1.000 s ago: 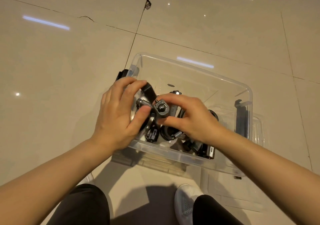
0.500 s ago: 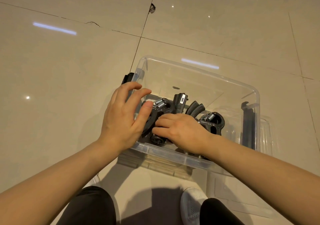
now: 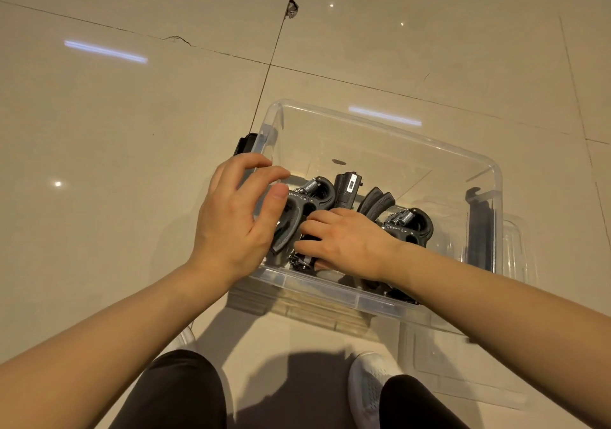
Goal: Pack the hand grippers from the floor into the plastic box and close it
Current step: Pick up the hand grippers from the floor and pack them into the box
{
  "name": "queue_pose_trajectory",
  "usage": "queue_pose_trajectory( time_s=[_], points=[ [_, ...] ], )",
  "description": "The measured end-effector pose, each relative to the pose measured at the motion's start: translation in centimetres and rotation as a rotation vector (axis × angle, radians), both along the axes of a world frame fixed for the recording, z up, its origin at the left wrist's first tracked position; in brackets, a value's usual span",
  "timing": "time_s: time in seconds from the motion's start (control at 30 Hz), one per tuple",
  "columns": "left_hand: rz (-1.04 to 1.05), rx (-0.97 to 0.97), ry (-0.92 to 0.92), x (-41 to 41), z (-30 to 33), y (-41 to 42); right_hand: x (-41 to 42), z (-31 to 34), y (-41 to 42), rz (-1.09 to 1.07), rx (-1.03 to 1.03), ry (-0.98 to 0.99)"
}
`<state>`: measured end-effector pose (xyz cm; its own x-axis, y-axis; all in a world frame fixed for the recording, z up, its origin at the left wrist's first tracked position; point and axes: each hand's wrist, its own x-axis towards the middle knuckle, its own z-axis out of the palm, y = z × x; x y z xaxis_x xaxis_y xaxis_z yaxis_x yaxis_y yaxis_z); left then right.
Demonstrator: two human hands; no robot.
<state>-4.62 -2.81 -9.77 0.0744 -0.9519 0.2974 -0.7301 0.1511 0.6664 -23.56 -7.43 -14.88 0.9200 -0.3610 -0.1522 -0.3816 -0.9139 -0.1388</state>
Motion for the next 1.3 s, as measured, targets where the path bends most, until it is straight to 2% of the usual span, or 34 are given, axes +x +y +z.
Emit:
queue_pose_trajectory(
  time_s=[0.2,0.57,0.7,0.73,0.8,0.87,1.17,1.3],
  points=[
    [0.025,0.055,-0.124,-0.2,-0.3,-0.1,0.4,0.0,-0.1,-0.024,-0.006,-0.060],
    [0.030,0.063,-0.025,0.0,0.2,-0.2,-1.5,0.7,0.4,-0.209,0.008,-0.078],
    [0.035,0.077,-0.047,0.0,0.1,-0.1,-3.7,2.4,-0.1,-0.488,-0.010,-0.126],
    [0.033,0.076,-0.066,0.0,0.0,-0.1,-4.3,2.8,0.0,-0.577,0.014,-0.091],
    [0.028,0.070,-0.088,0.1,-0.2,-0.1,-5.5,3.0,0.7,-0.689,0.107,0.103],
    [0.029,0.071,-0.100,0.1,-0.2,-0.1,-6.1,2.1,1.6,-0.670,0.147,0.281],
    [0.031,0.073,-0.141,0.1,-0.2,-0.2,-6.4,0.5,1.2,-0.629,0.043,0.252],
    [0.021,0.068,-0.147,0.0,-0.2,-0.2,-6.3,0.6,1.2,-0.530,-0.091,0.312]
  ],
)
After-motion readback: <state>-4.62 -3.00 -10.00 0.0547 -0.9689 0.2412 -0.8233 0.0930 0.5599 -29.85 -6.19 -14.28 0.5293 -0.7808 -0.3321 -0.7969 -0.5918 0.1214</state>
